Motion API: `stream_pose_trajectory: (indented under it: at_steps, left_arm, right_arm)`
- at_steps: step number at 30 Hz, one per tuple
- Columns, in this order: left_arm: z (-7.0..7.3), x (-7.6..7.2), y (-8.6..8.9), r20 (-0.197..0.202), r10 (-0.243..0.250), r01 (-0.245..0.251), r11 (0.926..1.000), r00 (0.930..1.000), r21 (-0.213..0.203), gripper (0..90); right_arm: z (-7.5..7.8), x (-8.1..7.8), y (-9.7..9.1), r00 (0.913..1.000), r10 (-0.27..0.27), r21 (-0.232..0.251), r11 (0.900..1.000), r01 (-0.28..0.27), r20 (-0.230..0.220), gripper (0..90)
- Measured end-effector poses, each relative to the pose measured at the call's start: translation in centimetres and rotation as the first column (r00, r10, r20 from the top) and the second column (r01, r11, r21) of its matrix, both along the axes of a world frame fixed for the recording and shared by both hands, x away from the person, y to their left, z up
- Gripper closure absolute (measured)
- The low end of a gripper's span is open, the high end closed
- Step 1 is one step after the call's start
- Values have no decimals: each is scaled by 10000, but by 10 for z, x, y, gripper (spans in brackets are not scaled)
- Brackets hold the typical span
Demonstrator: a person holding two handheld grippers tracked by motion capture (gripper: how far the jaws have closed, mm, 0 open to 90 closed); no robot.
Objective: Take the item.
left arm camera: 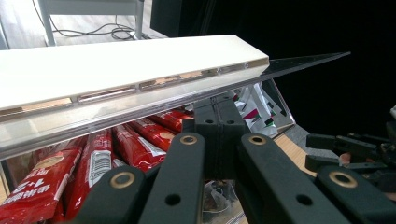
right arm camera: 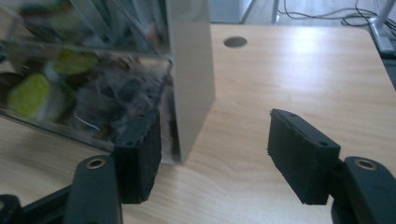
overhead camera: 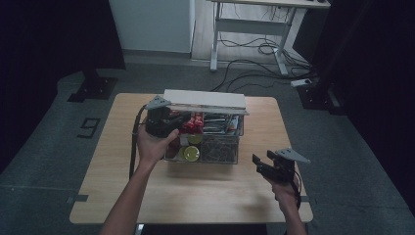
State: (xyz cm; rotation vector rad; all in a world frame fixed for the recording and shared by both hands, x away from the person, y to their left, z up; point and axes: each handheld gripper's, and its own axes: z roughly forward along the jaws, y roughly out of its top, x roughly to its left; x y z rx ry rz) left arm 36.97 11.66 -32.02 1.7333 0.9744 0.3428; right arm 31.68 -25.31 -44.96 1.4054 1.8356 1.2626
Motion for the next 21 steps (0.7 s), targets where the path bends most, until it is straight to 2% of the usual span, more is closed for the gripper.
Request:
stream_pose_trajectory:
  at_steps: [2,9,13,14,21]
  left_arm:
    - [0,0,0,-12,7,-7,10000,10000,-11,900]
    - [0,2,0,-56,-12,12,10000,10000,-50,900]
    - [0,2,0,-75,-18,18,10000,10000,-62,900]
    - [0,2,0,-80,-20,19,10000,10000,-55,900]
    - [0,2,0,-90,-14,14,10000,10000,-58,900]
  right_arm:
    - [10,1,2,9999,117,98,9999,-118,108,373]
    - [28,6,7,9985,329,131,9994,-335,444,393]
    - [33,7,10,9979,449,209,9987,-460,476,403]
    - [35,8,11,9973,582,408,9974,-600,445,411]
    - [42,9,16,9958,757,351,9964,-775,508,422]
